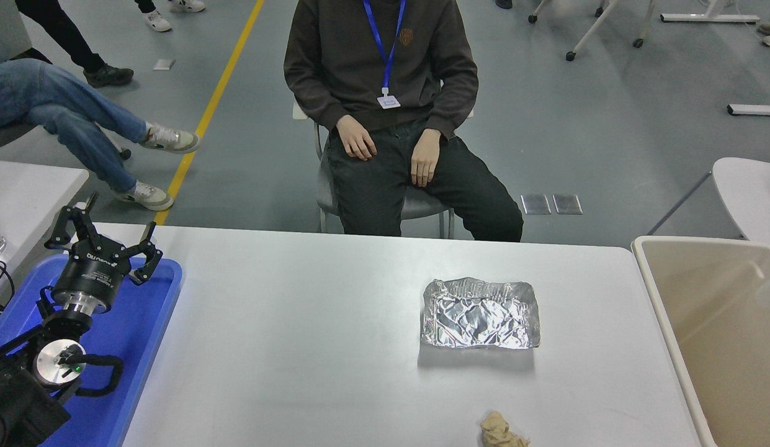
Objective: Clean the table surface
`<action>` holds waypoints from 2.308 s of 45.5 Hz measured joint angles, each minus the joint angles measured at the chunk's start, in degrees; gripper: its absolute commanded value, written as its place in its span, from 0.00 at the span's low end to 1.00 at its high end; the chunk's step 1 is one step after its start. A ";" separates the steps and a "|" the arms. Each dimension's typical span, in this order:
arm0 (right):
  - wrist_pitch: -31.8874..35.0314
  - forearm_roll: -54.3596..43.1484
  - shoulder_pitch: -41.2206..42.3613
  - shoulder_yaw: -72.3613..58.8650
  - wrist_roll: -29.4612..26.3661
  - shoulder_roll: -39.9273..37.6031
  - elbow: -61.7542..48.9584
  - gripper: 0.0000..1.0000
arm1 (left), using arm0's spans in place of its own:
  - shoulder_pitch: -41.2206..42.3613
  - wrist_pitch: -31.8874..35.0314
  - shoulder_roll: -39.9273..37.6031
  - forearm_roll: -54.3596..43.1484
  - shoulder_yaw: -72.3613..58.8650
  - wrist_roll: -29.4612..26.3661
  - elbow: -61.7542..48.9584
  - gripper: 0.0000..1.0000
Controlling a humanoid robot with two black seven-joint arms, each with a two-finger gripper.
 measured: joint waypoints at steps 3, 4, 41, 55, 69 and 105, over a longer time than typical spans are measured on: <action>-2.76 0.07 -1.34 -1.93 1.54 1.87 -1.89 0.00 | 0.00 0.00 0.00 0.00 0.00 0.00 0.00 1.00; -3.70 0.10 -1.79 -2.54 1.96 2.53 -2.50 0.00 | 0.00 0.00 0.00 0.00 0.00 0.00 0.00 1.00; -25.94 0.78 -10.36 -17.12 5.66 14.79 -12.76 0.68 | 0.00 0.00 0.00 0.00 0.00 0.00 0.00 1.00; -29.19 1.18 -10.65 -17.63 5.61 18.17 -16.05 0.98 | 0.00 0.00 0.00 0.00 0.00 0.00 0.00 1.00; -30.68 1.87 -10.69 -17.39 5.54 20.43 -18.08 0.98 | 0.00 0.00 0.00 -0.01 0.00 0.00 0.00 1.00; -30.56 30.82 -3.72 -14.76 5.31 16.80 -21.85 0.99 | 0.00 0.00 0.00 0.00 0.08 0.00 0.00 1.00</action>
